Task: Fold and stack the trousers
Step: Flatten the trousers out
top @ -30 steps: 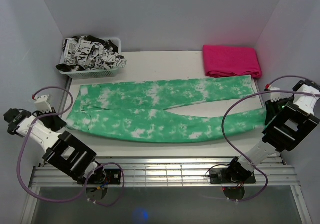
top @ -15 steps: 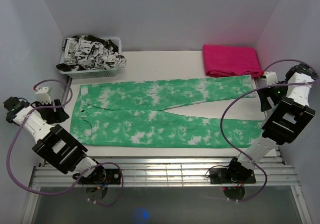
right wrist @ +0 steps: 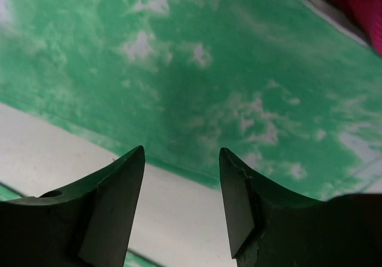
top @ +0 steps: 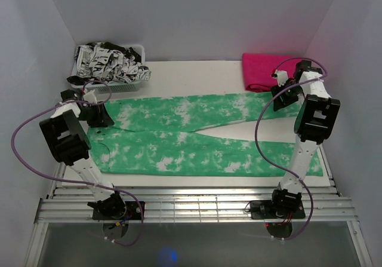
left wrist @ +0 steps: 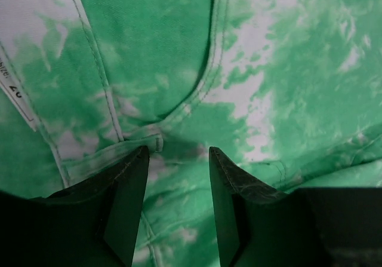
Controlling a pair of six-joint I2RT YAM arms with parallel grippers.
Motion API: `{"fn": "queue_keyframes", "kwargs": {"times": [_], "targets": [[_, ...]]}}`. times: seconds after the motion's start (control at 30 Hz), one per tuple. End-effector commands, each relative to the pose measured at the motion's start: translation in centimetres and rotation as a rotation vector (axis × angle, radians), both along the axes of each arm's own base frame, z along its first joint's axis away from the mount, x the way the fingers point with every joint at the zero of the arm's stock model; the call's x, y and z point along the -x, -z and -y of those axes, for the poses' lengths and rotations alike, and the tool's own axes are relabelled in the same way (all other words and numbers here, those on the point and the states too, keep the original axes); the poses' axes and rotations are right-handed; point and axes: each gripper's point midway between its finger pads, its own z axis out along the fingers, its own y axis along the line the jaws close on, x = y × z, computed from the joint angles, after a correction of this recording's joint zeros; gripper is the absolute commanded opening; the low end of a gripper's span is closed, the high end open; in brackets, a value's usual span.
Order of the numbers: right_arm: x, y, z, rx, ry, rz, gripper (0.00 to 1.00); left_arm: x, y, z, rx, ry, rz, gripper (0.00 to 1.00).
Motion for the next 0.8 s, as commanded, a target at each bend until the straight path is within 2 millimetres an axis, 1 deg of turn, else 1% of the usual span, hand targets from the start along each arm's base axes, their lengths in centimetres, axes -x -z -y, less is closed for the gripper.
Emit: {"fn": "queue_keyframes", "kwargs": {"times": [0.0, 0.07, 0.1, 0.17, 0.2, 0.23, 0.27, 0.3, 0.33, 0.4, 0.47, 0.53, 0.57, 0.6, 0.63, 0.67, 0.73, 0.77], "targets": [[-1.9, 0.5, -0.9, 0.01, 0.041, 0.022, 0.59, -2.6, -0.5, -0.8, -0.01, -0.083, 0.029, 0.55], [-1.7, 1.4, -0.7, 0.044, 0.042, 0.009, 0.58, -3.0, 0.7, -1.4, -0.018, -0.12, 0.001, 0.54], [-0.9, 2.3, -0.6, 0.051, 0.045, -0.018, 0.58, -3.8, 1.5, -1.9, -0.029, -0.129, -0.003, 0.54], [-0.1, 3.0, -0.2, 0.079, 0.046, -0.04, 0.56, -4.7, 2.1, -2.7, -0.043, -0.164, -0.008, 0.54], [0.5, 3.0, -0.1, 0.087, 0.044, -0.05, 0.55, -5.2, 3.2, -2.8, -0.029, -0.173, -0.029, 0.54], [1.9, 4.0, -0.2, 0.092, 0.04, -0.091, 0.55, -6.7, 2.4, -3.3, -0.022, -0.189, -0.004, 0.54], [2.6, 4.4, 0.0, 0.109, 0.041, -0.111, 0.54, -7.4, 2.4, -3.4, -0.01, -0.194, 0.003, 0.54], [3.0, 4.4, 0.1, 0.118, 0.038, -0.111, 0.54, -8.2, 2.3, -3.2, 0.003, -0.191, 0.014, 0.55], [4.0, 5.1, 0.0, 0.118, 0.035, -0.139, 0.54, -9.5, 2.2, -3.4, 0.004, -0.189, 0.031, 0.56], [4.5, 5.0, -0.2, 0.113, 0.034, -0.141, 0.53, -10.6, 2.0, -2.9, 0.007, -0.172, 0.048, 0.58], [5.0, 4.8, -0.6, 0.09, 0.036, -0.153, 0.52, -11.2, 0.8, -2.6, 0.009, -0.139, 0.087, 0.62], [5.1, 4.2, -0.9, 0.082, 0.033, -0.153, 0.52, -10.7, -0.1, -2.2, 0.01, -0.099, 0.102, 0.64], [4.9, 3.8, -0.8, 0.083, 0.034, -0.142, 0.52, -10.0, -1.2, -1.7, 0.006, -0.07, 0.119, 0.66], [4.7, 3.4, -0.8, 0.084, 0.03, -0.129, 0.53, -9.2, -1.6, -1.4, -0.019, -0.011, 0.137, 0.66], [4.6, 3.0, -0.7, 0.086, 0.031, -0.124, 0.53, -8.4, -2.1, -1.3, -0.042, 0.012, 0.146, 0.66], [4.4, 2.7, -0.7, 0.087, 0.03, -0.115, 0.53, -6.9, -2.9, -0.8, -0.065, 0.029, 0.154, 0.66], [4.1, 1.7, -0.6, 0.091, 0.022, -0.092, 0.53, -5.4, -3.3, -0.7, -0.115, 0.073, 0.165, 0.67], [4.3, 1.0, -0.7, 0.089, 0.017, -0.089, 0.54, -4.7, -4.4, -0.6, -0.141, 0.087, 0.183, 0.67]]}}
